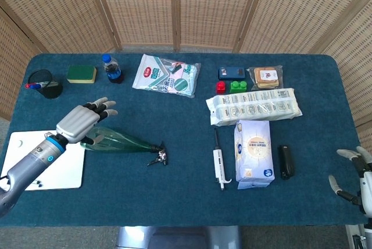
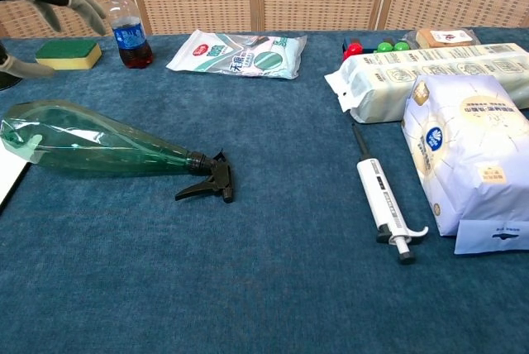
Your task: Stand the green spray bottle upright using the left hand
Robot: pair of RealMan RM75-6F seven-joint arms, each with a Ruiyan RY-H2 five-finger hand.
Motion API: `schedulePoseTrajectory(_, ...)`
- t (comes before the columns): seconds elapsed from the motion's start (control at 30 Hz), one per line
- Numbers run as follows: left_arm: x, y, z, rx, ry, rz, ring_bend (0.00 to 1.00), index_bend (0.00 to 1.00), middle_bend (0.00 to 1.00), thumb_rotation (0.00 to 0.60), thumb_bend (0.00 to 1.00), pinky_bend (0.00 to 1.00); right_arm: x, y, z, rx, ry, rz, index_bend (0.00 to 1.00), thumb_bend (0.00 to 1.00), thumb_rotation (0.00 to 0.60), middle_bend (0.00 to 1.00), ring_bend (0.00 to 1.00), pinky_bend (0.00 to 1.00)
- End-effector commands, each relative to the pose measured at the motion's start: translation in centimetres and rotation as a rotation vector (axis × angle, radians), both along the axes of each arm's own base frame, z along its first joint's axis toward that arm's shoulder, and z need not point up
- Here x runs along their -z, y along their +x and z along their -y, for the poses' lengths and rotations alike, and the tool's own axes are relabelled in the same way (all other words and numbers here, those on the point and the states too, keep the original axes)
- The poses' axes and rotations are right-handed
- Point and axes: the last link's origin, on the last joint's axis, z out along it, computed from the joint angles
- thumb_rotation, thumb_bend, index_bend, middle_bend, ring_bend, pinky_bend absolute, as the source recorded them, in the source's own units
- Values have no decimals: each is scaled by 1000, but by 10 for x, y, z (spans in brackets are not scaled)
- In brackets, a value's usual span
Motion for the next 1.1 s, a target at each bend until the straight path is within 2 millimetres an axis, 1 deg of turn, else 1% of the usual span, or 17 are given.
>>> schedulePoseTrajectory(0.03,8,15,2,-26,-67,-35,31,194,90,468,343,210,0,0,0,0,-1,1,253,367,600,286,112,170)
schedulePoseTrajectory(0.17,20,24,1,-11,-101,-75,8,177,70,428,327,202,0,-1,-1,-2,-2,3,253,366,600,286,112,170)
schedulePoseTrajectory(0.33,36,38,1,21,-113,-119,0,158,34,316,298,181,-1,-2,-1,-3,-8,7,252,369,600,285,112,170)
schedulePoseTrajectory(0.37,39,40,0,26,-113,-127,0,157,30,305,295,178,-2,-2,-2,-4,-9,7,253,369,600,285,112,170)
schedulePoseTrajectory(0.43,45,46,-1,37,-116,-153,0,156,19,292,292,177,-2,-3,-2,-4,-11,9,252,369,600,286,112,170)
schedulePoseTrajectory(0.6,62,57,-3,70,-124,-212,0,182,10,291,292,150,-4,-5,-4,-4,-20,15,251,370,600,286,112,169)
schedulePoseTrajectory(0.67,70,59,-3,83,-132,-240,0,185,11,293,293,155,-5,-6,-5,-2,-24,16,250,370,600,286,112,170)
schedulePoseTrajectory(0.7,73,60,-3,89,-135,-253,0,185,12,295,294,159,-5,-7,-5,-1,-26,17,250,370,600,286,112,170)
schedulePoseTrajectory(0.77,81,62,-3,94,-142,-269,0,183,12,335,296,164,-6,-8,-6,1,-31,20,250,372,600,286,112,170)
schedulePoseTrajectory(0.83,91,65,-2,87,-159,-271,0,185,12,410,298,167,-8,-9,-8,3,-37,20,250,375,600,286,112,170)
schedulePoseTrajectory(0.9,95,66,-1,81,-165,-272,0,186,12,464,302,173,-8,-10,-9,3,-40,20,250,376,600,285,112,169)
schedulePoseTrajectory(0.97,99,66,0,80,-168,-275,0,185,11,488,307,176,-9,-10,-9,4,-44,21,249,377,600,285,112,169)
schedulePoseTrajectory(1.1,106,64,2,66,-174,-278,0,186,10,496,309,179,-10,-11,-10,7,-46,23,247,377,600,286,112,170)
